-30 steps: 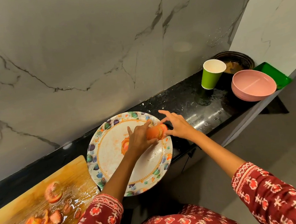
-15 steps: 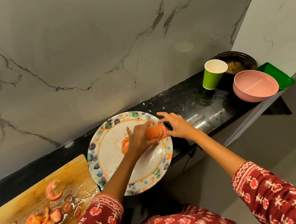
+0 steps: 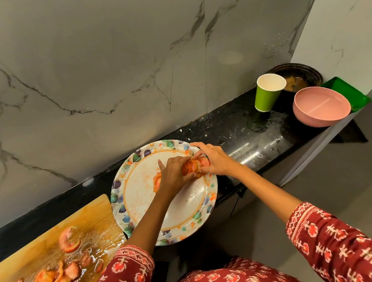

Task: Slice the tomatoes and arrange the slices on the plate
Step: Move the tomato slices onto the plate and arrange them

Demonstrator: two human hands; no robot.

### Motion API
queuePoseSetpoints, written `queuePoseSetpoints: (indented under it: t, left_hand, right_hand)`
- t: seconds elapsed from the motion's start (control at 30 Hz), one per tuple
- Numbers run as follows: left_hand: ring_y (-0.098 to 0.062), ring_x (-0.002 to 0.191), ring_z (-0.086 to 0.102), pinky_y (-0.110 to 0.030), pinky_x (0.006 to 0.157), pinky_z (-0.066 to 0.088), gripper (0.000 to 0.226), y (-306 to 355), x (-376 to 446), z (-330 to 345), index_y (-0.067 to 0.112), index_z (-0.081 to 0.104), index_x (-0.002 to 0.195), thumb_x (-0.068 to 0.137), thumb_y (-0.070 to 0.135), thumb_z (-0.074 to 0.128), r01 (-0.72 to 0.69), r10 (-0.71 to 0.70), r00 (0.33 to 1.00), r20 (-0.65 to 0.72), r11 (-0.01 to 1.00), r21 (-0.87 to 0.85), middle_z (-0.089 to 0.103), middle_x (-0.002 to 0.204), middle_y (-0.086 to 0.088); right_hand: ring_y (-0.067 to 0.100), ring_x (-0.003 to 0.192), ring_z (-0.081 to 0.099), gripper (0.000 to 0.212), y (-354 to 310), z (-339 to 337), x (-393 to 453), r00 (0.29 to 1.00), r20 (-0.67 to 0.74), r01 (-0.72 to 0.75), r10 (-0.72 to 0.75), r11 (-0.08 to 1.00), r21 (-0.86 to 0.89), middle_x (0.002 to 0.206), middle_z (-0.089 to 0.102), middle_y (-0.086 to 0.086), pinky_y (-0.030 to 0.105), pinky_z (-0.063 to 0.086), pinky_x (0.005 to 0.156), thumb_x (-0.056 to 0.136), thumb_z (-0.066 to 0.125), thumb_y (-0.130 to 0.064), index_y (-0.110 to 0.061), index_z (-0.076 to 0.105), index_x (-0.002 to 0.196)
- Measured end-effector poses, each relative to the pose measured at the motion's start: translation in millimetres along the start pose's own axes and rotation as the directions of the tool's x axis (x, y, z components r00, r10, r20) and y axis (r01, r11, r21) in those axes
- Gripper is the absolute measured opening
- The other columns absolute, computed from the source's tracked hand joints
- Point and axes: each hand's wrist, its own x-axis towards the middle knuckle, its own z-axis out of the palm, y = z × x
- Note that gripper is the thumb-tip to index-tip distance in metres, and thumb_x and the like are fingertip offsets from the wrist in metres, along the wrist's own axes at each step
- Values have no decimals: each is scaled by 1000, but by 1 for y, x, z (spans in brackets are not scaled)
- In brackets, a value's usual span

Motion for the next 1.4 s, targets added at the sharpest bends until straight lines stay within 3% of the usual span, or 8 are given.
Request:
queuePoseSetpoints:
  t: [0.23, 0.33, 0.53, 0.9, 1.4]
  left_hand:
    - [-19, 129, 38, -56, 114, 1, 54, -1, -4, -1, 28, 45, 132, 83, 43, 63, 6, -6, 1000, 3, 1000, 1, 49, 137, 1]
    - [-18, 128, 39, -56, 114, 1, 54, -3, -4, 1, 28, 45, 132, 83, 43, 62, -2, 1, 1000, -10, 1000, -1, 50, 135, 1]
    - [-19, 127, 40, -56, 114, 2, 55, -2, -6, -1, 24, 46, 132, 84, 42, 62, -6, 5, 999, -36, 1000, -21, 51, 134, -1]
    - [-19, 132, 35, -57, 113, -2, 68, -3, -6, -1, 28, 37, 138, 79, 48, 65, 14, -14, 1000, 13, 999, 32, 44, 141, 0]
    - [-20, 129, 39, -56, 114, -1, 65, 0, -8, 0, 23, 39, 138, 81, 46, 63, -16, 16, 1000, -27, 1000, -5, 48, 138, -3]
  right_hand:
    - [16, 131, 30, 103, 0, 9, -2, 998, 65, 3, 1, 998, -63, 134, 50, -6, 45, 8, 115, 68, 78, -33, -23, 13, 148]
    - [15, 132, 30, 101, -1, 13, -3, 999, 48, 16, -13, 998, -58, 130, 52, -5, 49, 1, 116, 71, 75, -33, -20, 11, 148]
    - [15, 120, 41, 97, 1, 11, 1, 999, -28, 26, -28, 998, -60, 113, 56, -6, 50, 9, 115, 73, 74, -35, -20, 14, 148]
    - [17, 124, 38, 101, 7, 6, -4, 1000, 7, 10, -10, 999, -37, 122, 53, -5, 46, 12, 115, 70, 76, -28, -21, 13, 148]
    - [14, 127, 38, 96, 4, -1, 0, 997, 9, 72, -71, 991, -116, 118, 61, -7, 48, 1, 116, 74, 74, -34, -20, 14, 148]
